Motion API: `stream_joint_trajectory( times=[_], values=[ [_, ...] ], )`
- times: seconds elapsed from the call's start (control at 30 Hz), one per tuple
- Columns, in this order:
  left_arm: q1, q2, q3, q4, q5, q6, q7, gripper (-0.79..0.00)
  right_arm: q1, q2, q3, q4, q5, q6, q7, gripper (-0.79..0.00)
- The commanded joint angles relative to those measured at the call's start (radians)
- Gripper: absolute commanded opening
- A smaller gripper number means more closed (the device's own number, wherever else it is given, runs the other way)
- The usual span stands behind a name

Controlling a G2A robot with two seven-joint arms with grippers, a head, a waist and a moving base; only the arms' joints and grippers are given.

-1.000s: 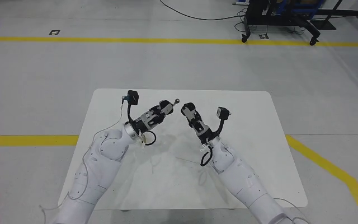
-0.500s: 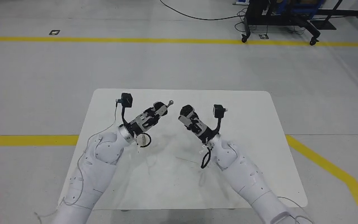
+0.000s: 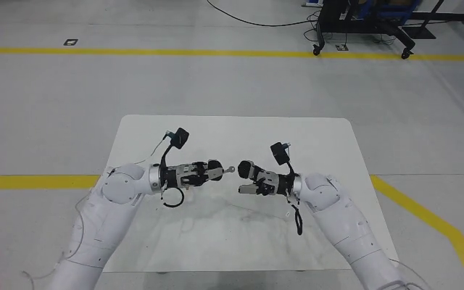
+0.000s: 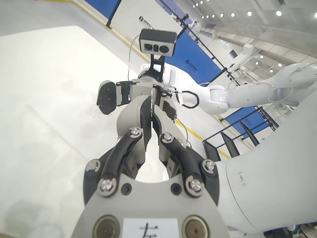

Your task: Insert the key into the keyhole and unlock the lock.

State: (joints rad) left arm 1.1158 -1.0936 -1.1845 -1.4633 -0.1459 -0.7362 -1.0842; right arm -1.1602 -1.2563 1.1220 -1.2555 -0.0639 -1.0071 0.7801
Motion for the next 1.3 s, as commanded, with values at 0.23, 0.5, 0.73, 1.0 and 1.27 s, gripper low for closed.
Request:
stream_joint_trajectory(
  times=[0.23,0.5,0.73,1.0,1.27],
  values=[
    [0.001,0.055,0.07,-0.04,0.007,0.015,-0.014,-0.785,0.047,0.021,-0.043,0.029,0.084,0.056,0.089,-0.376],
    [-0.026,0.087,0.125,-0.017,0.003,0.005,-0.005,-0.785,0.063,0.031,-0.084,0.036,0.114,0.058,0.091,-0.44],
    [-0.051,0.106,0.161,-0.001,0.001,-0.012,0.012,-0.785,0.07,0.042,-0.123,0.029,0.136,0.057,0.09,-0.493],
    [-0.066,0.122,0.179,0.009,0.007,-0.028,0.028,-0.785,0.077,0.057,-0.156,0.022,0.157,0.054,0.087,-0.606],
    [-0.077,0.13,0.196,0.008,0.012,-0.045,0.045,-0.785,0.086,0.066,-0.186,0.026,0.179,0.055,0.087,-0.785]
  ],
)
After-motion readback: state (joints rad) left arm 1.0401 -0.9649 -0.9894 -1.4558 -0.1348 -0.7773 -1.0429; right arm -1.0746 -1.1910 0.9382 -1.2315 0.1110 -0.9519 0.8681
